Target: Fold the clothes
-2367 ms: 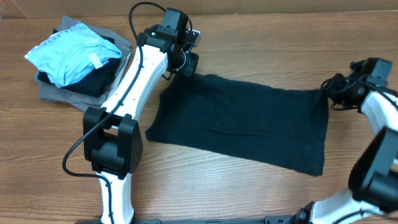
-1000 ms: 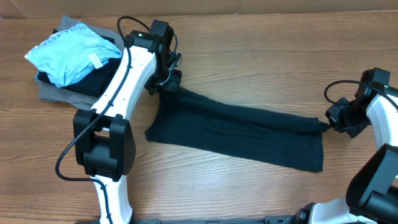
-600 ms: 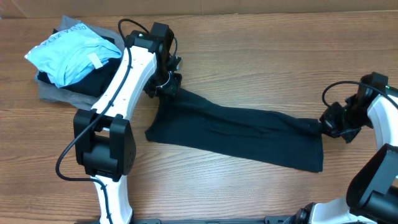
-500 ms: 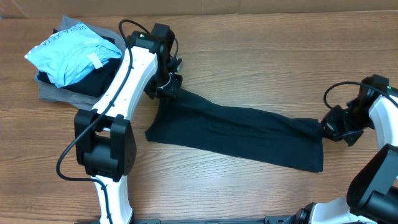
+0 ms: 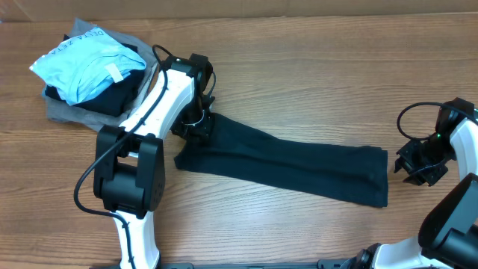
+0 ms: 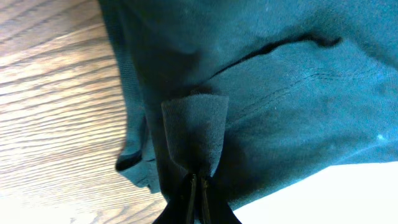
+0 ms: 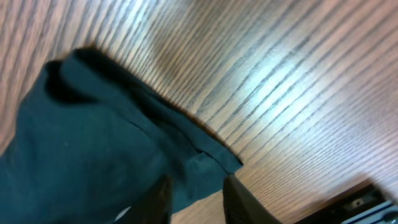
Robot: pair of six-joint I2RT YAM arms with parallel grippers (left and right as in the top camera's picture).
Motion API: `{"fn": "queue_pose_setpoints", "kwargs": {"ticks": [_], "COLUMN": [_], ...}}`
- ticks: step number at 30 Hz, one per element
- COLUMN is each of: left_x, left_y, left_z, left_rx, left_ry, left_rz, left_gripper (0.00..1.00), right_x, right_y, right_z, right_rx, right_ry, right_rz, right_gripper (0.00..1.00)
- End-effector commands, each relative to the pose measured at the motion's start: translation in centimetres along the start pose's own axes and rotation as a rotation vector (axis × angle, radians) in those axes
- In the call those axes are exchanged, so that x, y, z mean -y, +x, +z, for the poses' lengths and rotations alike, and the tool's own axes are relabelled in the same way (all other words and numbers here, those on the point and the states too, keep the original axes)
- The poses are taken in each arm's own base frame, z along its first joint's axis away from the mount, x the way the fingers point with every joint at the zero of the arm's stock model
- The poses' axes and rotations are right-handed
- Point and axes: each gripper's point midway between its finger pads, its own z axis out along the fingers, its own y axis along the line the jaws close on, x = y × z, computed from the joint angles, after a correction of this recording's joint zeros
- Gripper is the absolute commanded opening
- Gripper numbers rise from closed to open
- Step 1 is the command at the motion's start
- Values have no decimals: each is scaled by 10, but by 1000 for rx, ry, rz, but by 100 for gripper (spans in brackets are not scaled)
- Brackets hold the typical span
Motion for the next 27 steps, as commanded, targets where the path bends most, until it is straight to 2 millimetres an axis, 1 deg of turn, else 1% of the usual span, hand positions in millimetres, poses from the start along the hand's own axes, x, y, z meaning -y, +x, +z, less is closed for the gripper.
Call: {"fn": "queue_pose_setpoints", "kwargs": {"ticks": [1,2,3,4,5,6,8,10,12,13,14,15,16,17,20,22,24,25,26,27], "left_x": [-6,-6,-7,-7,-8,-7,-5,2,9,12,16,19,22,24,24,25,26,26,27,27], "left_y": [1,1,1,1,1,0,0,-1,-4,-5,-6,-6,-7,-8,-14,-20,-26,-28,-30,-31], "left_z": [-8,-8,-8,-8,-8,-8,-8,-10,-14,-17,-21,-26,-31,-37,-57,-72,-82,-87,-91,-93], "left_rx": [23,23,23,24,24,26,27,31,42,48,57,61,67,74,114,153,186,201,213,220], "left_ry": [-37,-36,-38,-37,-35,-28,-11,38,78,96,117,134,149,158,152,152,152,152,152,152], "left_rz": [-24,-25,-24,-27,-29,-31,-35,-33,-9,1,21,41,54,64,69,77,82,83,85,86], "left_gripper": [15,27,36,41,43,44,40,38,38,38,38,38,37,36,36,36,36,37,37,37], "right_x": [4,4,4,4,4,3,-1,-5,-12,-17,-21,-25,-27,-29,-33,-39,-41,-41,-40,-39], "right_y": [-1,-1,-1,1,2,1,-1,-4,-6,-6,-3,-1,1,3,10,18,25,27,28,29], "right_z": [-1,0,2,6,8,11,17,23,29,32,35,38,40,42,49,53,60,63,66,68], "right_rx": [16,17,15,10,8,10,18,28,36,35,26,20,12,7,-14,-36,-56,-58,-57,-60], "right_ry": [16,15,15,10,9,5,-21,-60,-106,-135,-166,-192,-206,-220,-255,-298,-324,-328,-328,-328], "right_rz": [7,7,7,11,10,10,12,16,-5,-33,-58,-71,-73,-74,-93,-129,-138,-138,-138,-135], "right_gripper": [31,32,39,50,51,55,60,67,78,87,94,98,99,100,99,98,96,92,84,69]}}
